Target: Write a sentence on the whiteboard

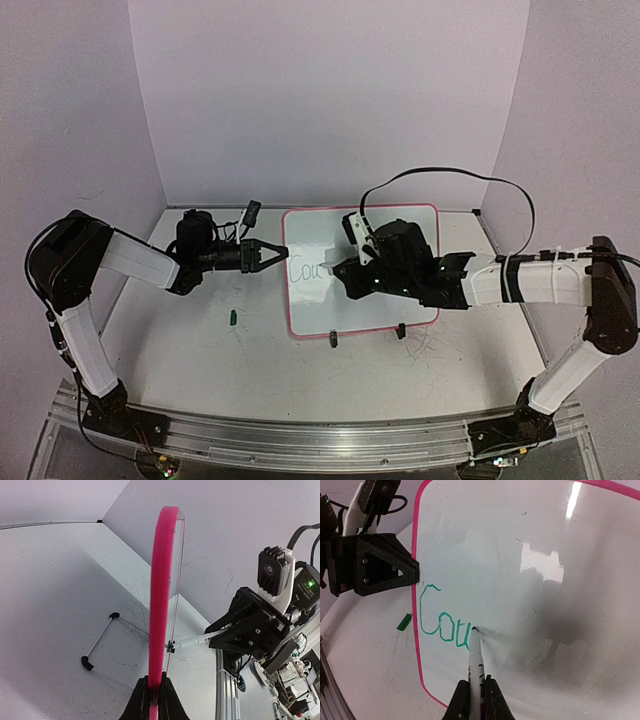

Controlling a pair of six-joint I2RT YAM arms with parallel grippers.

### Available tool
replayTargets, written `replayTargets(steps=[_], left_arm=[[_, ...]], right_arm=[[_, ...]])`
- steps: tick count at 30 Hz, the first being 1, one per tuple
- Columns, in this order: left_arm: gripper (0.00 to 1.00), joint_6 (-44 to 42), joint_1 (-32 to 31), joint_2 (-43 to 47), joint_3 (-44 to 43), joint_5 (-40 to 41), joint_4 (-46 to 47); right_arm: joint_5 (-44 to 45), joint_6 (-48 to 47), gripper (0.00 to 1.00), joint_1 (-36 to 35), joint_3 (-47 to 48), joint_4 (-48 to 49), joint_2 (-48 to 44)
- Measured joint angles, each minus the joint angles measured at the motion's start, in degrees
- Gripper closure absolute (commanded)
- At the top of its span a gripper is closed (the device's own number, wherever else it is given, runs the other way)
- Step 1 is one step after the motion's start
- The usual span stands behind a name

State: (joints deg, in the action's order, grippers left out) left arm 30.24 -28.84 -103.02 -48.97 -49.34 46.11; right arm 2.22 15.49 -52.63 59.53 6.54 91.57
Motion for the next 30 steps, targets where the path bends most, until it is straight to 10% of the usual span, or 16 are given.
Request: replayTargets(steps=[30], left_arm=[[1.0,0.0,0.0,0.0,0.0,0.04,-0.02]], right_arm=[[0.66,1.43,1.0,-0.2,-2.86,0.36,-1.22]])
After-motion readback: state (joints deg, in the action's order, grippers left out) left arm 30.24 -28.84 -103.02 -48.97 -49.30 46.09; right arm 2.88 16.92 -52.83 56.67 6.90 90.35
